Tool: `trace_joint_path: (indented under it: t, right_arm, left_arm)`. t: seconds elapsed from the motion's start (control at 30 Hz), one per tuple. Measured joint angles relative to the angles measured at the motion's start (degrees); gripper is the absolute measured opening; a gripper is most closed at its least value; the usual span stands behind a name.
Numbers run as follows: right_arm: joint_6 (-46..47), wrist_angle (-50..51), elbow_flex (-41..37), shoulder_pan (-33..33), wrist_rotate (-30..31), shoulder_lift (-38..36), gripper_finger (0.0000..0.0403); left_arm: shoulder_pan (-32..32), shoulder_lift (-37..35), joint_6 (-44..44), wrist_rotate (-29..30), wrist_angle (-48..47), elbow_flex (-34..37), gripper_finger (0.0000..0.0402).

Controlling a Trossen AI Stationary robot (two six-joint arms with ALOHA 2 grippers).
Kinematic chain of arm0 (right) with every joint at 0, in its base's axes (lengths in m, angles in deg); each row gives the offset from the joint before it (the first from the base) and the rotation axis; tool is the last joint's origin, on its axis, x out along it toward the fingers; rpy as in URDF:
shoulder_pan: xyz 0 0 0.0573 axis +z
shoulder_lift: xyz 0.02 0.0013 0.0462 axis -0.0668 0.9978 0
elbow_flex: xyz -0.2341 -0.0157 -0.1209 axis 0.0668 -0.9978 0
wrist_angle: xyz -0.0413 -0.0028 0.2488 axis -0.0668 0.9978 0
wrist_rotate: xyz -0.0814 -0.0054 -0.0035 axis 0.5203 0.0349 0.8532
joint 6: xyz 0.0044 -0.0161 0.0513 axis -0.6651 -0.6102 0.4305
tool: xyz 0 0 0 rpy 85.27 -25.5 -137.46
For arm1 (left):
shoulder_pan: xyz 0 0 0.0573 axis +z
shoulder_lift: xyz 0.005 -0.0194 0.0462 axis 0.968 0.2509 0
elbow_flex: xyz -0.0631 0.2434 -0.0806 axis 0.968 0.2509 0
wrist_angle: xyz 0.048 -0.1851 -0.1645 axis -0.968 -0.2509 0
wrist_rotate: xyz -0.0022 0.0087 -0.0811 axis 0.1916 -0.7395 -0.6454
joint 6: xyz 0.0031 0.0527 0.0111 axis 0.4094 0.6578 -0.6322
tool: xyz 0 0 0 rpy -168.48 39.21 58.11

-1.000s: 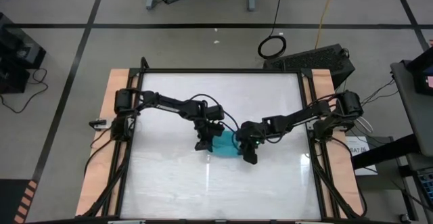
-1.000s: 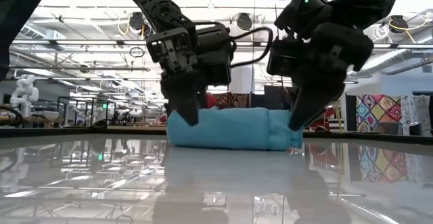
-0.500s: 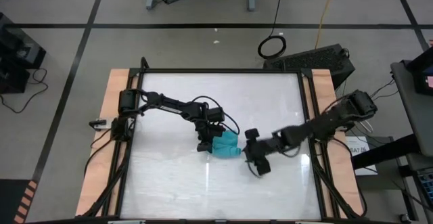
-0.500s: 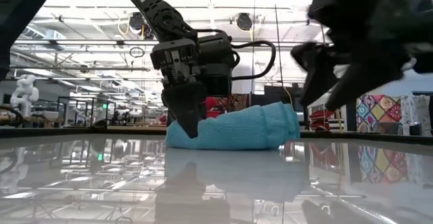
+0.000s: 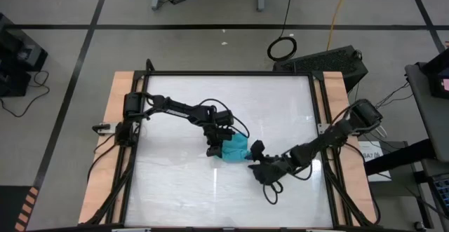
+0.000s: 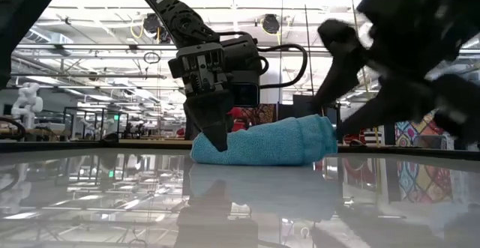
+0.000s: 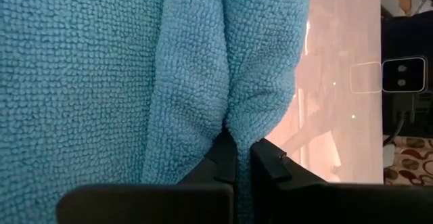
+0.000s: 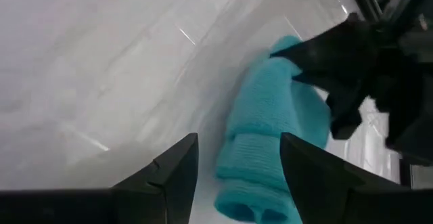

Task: Roll towel
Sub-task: Roll the blue towel

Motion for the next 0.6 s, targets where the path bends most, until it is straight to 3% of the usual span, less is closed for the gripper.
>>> trace_joint_path:
  t: [0.23,0.33,0.6]
  right_arm:
    - [0.1,-2.62,0.0,-1.92,7.06,6.53,0.0198]
    - [0.77,-4.69,0.0,-2.98,7.08,7.75,0.0198]
    - [9.49,-5.24,0.0,-6.6,5.75,8.4,0.0198]
  left_arm:
    - [0.0,0.0,0.2,-0.09,0.17,0.01,0.0011]
    - [0.0,0.0,1.39,-0.09,0.45,0.01,0.0014]
    - [-0.01,-0.02,1.64,1.29,1.48,-0.02,0.0101]
